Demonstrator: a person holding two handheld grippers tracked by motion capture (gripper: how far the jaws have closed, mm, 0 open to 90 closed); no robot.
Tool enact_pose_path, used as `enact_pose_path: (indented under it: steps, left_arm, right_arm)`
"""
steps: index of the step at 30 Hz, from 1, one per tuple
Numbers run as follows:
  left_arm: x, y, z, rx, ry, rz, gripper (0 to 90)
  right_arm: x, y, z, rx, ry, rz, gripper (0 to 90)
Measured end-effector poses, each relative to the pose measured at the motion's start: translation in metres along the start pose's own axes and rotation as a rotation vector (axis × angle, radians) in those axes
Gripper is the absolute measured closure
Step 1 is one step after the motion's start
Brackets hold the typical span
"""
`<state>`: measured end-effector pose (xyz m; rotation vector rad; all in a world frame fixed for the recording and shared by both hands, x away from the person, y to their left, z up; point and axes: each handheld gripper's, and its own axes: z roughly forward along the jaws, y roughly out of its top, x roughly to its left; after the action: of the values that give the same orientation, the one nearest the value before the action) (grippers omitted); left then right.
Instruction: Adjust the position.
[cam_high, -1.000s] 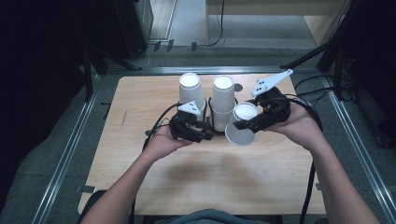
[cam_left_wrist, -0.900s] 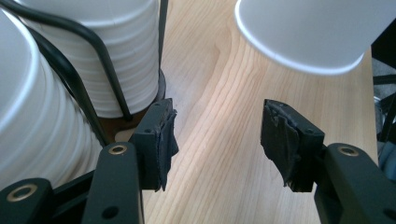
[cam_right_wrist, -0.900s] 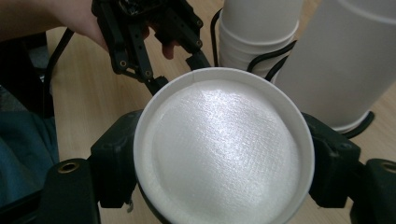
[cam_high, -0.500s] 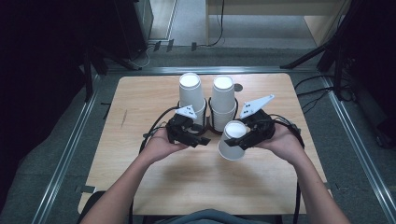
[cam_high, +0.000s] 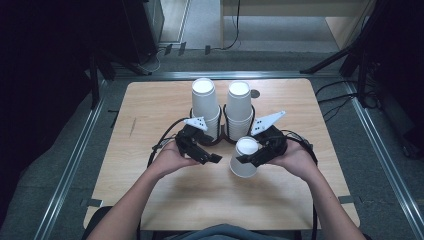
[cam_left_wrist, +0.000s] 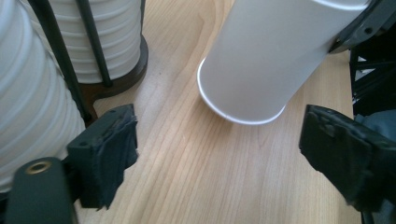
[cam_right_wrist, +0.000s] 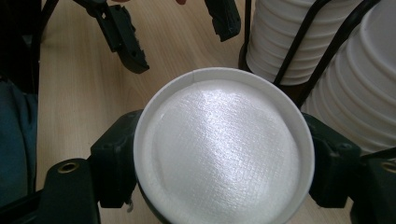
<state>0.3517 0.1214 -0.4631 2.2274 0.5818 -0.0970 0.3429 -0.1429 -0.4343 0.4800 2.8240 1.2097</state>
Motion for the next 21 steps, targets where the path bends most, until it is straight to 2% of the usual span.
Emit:
enact_pose_path:
  steps: [3, 6, 14, 21]
  left_arm:
    - [-0.001, -0.003, 0.004, 0.011, -0.002, 0.023, 8.8]
    - [-0.001, -0.005, 0.007, 0.013, 0.001, 0.026, 8.8]
    - [-0.005, -0.008, 0.021, 0.028, -0.022, 0.065, 8.8]
    - [-0.008, -0.005, 0.031, 0.023, -0.068, 0.086, 8.8]
  right_arm:
    - [0.000, 0.000, 0.006, 0.000, 0.015, 0.000, 24.8]
    - [0.000, 0.000, 0.009, -0.004, 0.016, -0.008, 24.8]
    - [-0.004, 0.000, 0.018, -0.024, 0.044, 0.004, 24.9]
    - [-0.003, 0.004, 0.020, -0.068, 0.064, 0.008, 24.9]
